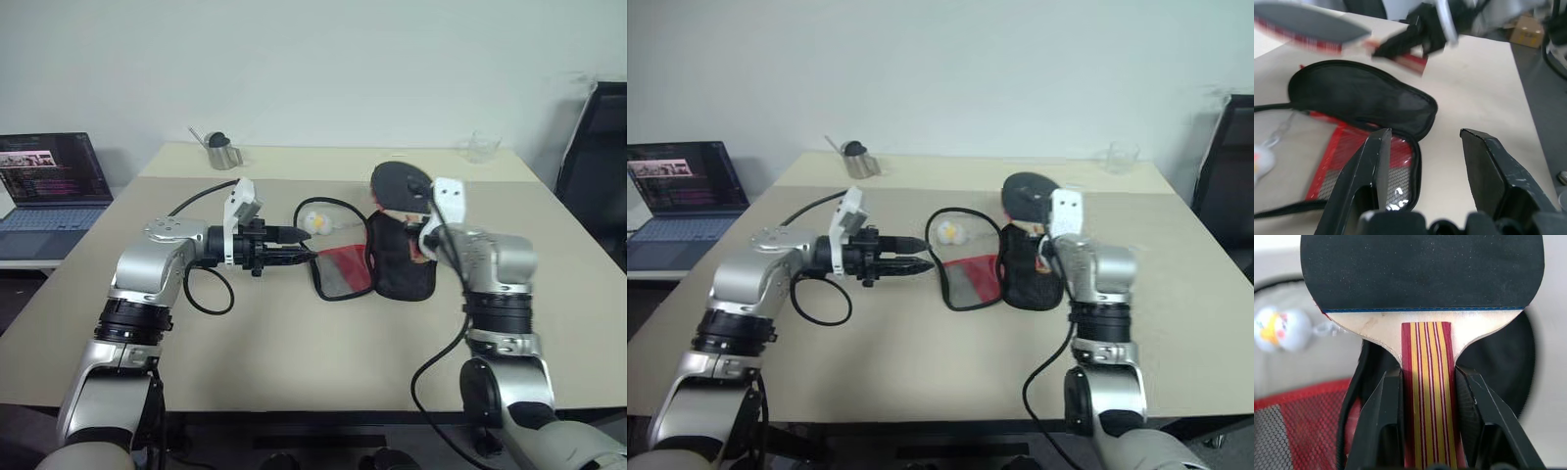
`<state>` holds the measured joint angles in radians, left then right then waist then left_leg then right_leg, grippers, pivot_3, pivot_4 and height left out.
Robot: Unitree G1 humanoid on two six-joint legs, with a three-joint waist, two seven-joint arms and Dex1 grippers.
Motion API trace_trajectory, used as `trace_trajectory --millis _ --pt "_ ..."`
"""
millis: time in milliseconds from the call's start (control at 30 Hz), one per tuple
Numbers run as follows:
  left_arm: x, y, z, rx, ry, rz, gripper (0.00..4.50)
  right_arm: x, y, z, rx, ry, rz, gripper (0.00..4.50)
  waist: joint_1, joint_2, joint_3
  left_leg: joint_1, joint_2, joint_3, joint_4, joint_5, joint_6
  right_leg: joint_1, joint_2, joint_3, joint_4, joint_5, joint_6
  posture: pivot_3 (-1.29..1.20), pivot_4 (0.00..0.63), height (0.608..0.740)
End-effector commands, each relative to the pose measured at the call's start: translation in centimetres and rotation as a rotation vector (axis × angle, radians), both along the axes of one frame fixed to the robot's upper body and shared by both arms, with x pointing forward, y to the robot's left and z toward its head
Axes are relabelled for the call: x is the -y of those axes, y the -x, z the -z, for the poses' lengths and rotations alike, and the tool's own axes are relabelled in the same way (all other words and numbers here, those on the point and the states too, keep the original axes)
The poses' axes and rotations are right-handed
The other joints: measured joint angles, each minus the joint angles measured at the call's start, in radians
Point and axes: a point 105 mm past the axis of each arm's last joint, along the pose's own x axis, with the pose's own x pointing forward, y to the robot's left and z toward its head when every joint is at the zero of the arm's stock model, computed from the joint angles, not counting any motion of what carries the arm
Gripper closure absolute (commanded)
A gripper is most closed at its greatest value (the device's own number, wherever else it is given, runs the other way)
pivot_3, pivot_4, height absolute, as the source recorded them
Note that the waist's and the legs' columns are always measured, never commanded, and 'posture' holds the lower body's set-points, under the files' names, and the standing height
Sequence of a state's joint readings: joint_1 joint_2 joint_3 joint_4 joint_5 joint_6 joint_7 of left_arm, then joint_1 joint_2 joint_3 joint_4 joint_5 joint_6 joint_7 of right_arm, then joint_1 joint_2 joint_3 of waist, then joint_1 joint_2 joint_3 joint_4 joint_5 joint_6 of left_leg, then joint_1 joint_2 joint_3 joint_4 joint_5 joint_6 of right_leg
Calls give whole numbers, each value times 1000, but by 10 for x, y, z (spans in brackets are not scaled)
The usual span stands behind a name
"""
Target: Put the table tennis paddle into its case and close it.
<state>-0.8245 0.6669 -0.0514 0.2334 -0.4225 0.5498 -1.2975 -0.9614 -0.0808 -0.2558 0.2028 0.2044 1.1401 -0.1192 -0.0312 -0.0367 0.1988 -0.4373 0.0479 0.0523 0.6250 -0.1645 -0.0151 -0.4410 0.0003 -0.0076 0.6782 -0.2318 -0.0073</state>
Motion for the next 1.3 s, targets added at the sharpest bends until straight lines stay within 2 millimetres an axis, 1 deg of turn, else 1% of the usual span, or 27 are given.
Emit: trace_trajectory --millis 33,100,167,333,467,900,1300 --pt "-4 6 -12 46 4 -11 2060 2 -7 -18 96 -14 54 3447 1 0 0 0 0 0 0 0 0 0 0 0 0 0 0 0 150 740" --pt "-8 8 -8 40 -5 -26 2060 -4 -4 -5 77 45 36 3447 0 0 0 -1 0 0 0 0 0 0 -1 0 0 0 0 0 150 740" --pt "-9 10 -7 37 -3 -37 2060 -8 0 5 50 49 22 3447 -1 0 0 -1 0 -1 0 0 0 0 -1 -1 0 0 0 0 150 740" --pt "-7 12 -5 34 -4 -45 2060 -6 1 8 44 74 35 3447 -2 0 0 -1 0 -2 0 0 0 -1 -1 -1 1 0 0 0 150 740" --pt "-6 13 -4 31 -3 -51 2060 -6 4 16 0 70 59 3447 -2 0 0 0 0 -1 0 0 0 0 -1 -1 1 0 0 0 150 740" --pt "-2 11 -4 30 -3 -45 2060 1 5 20 -37 58 153 3447 -2 0 0 0 0 -1 0 0 0 0 -1 -1 0 0 0 0 150 740" --pt "-1 11 -4 33 1 -48 2060 -13 2 20 -42 40 115 3447 -3 0 0 0 0 -1 0 0 0 0 -1 -1 0 0 0 0 150 740"
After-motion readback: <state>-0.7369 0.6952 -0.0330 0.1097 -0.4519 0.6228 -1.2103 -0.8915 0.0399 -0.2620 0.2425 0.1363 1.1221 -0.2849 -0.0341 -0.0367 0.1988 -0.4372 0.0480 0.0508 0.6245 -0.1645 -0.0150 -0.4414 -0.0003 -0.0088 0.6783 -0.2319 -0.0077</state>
